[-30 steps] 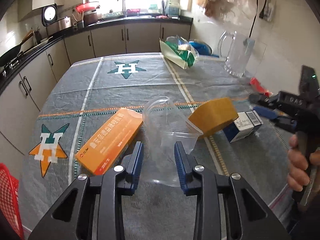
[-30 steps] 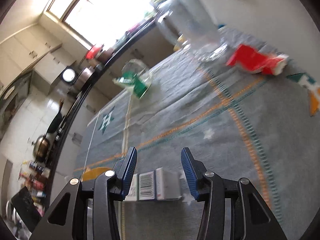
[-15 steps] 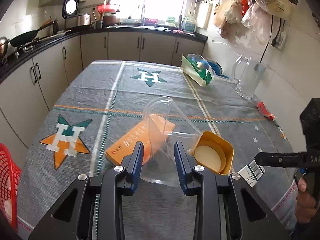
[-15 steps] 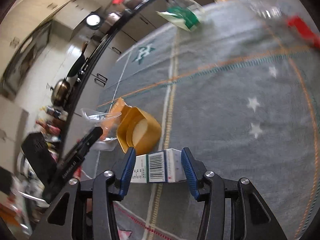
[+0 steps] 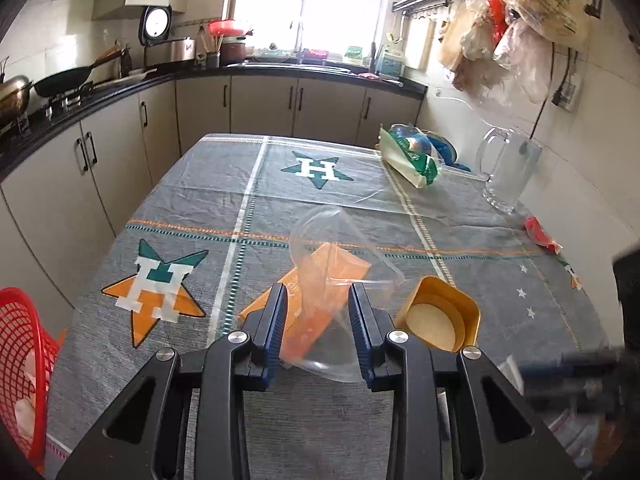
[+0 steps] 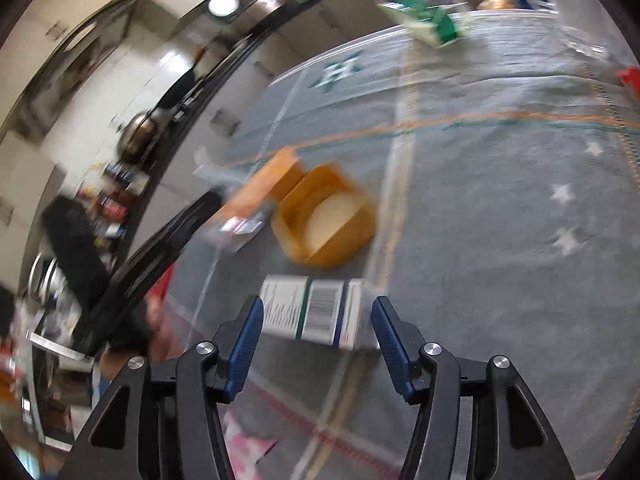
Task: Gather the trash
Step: 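Grasp the clear plastic cup with the left gripper while the right gripper grasps the white medicine box, then carry the cup and medicine box over the red basket with both grippers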
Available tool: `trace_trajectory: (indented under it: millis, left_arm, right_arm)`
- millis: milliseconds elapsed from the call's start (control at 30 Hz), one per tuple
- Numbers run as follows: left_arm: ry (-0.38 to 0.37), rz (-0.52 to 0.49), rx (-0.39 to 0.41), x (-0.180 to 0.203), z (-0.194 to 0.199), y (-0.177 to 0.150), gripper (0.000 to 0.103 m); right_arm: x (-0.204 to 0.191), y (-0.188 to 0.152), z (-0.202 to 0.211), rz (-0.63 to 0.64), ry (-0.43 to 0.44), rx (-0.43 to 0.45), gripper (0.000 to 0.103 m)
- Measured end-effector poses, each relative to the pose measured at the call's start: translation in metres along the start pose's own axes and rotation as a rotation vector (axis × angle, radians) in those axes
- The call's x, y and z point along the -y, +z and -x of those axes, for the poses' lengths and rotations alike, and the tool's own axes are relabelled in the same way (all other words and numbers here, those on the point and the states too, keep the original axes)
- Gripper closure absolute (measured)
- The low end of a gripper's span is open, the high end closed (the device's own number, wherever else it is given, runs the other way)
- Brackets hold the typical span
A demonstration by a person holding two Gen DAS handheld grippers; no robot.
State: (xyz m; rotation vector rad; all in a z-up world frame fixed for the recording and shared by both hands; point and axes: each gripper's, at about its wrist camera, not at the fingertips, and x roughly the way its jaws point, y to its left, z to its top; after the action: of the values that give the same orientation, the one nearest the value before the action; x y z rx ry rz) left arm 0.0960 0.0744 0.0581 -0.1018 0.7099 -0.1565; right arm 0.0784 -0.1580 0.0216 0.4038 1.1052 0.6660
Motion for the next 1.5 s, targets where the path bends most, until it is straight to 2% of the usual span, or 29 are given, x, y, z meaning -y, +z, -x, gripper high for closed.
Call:
trace_trajectory:
  millis: [67, 167, 267, 400, 433, 500, 633, 700, 767, 833, 900, 967, 1133, 1300, 1500]
  left_arm:
    - [-0.009, 0.017, 0.005, -0.004, 0.002, 0.001, 0.073]
    - [-0.013, 0.028, 0.015, -0.005, 0.006, 0.002, 0.073]
    - [-0.017, 0.025, 0.010, -0.004, 0.007, 0.001, 0.073]
    - [-0.018, 0.023, -0.008, -0.004, 0.004, 0.000, 0.073]
    - [-0.013, 0.024, -0.017, -0.005, 0.002, 0.000, 0.073]
    - [-0.010, 0.029, -0.030, -0.007, -0.002, 0.000, 0.073]
    - [-0.037, 0.054, -0.073, -0.011, -0.013, -0.001, 0.072]
    - [-0.055, 0.063, -0.084, -0.011, -0.017, -0.001, 0.069]
    - [-0.069, 0.068, -0.088, -0.011, -0.020, -0.002, 0.064]
    - [-0.079, 0.071, -0.092, -0.010, -0.022, -0.002, 0.064]
    - [-0.075, 0.053, -0.086, -0.006, -0.023, -0.003, 0.064]
    - [-0.077, 0.037, -0.080, -0.002, -0.024, -0.004, 0.064]
    - [-0.077, -0.011, -0.030, 0.009, -0.016, -0.005, 0.082]
    - [-0.089, -0.039, -0.019, 0.013, -0.012, -0.005, 0.085]
    - [-0.107, -0.139, 0.004, 0.035, -0.005, -0.011, 0.089]
  right_arm:
    - [-0.014, -0.016, -0.007, 0.047, 0.026, -0.041, 0.040]
    - [-0.042, -0.049, -0.016, 0.192, 0.036, -0.132, 0.040]
    - [-0.057, -0.061, -0.004, 0.287, -0.065, -0.086, 0.040]
    - [-0.065, -0.042, 0.016, 0.373, -0.241, 0.061, 0.039]
    - [-0.068, -0.037, 0.013, 0.421, -0.281, 0.073, 0.036]
    - [-0.068, -0.026, 0.000, 0.470, -0.291, 0.049, 0.034]
    - [-0.064, -0.014, -0.032, 0.509, -0.294, -0.006, 0.034]
    - [-0.064, -0.016, -0.038, 0.523, -0.282, 0.003, 0.034]
    - [-0.065, -0.021, -0.041, 0.549, -0.307, -0.018, 0.042]
    - [-0.067, -0.029, -0.042, 0.593, -0.331, -0.026, 0.046]
    - [-0.067, -0.031, -0.041, 0.596, -0.321, -0.017, 0.049]
    - [-0.069, -0.034, -0.039, 0.605, -0.329, -0.010, 0.058]
    - [-0.070, -0.038, -0.026, 0.602, -0.345, 0.014, 0.058]
    - [-0.058, -0.036, 0.000, 0.570, -0.351, 0.055, 0.058]
    - [-0.046, -0.036, -0.016, 0.566, -0.405, -0.013, 0.058]
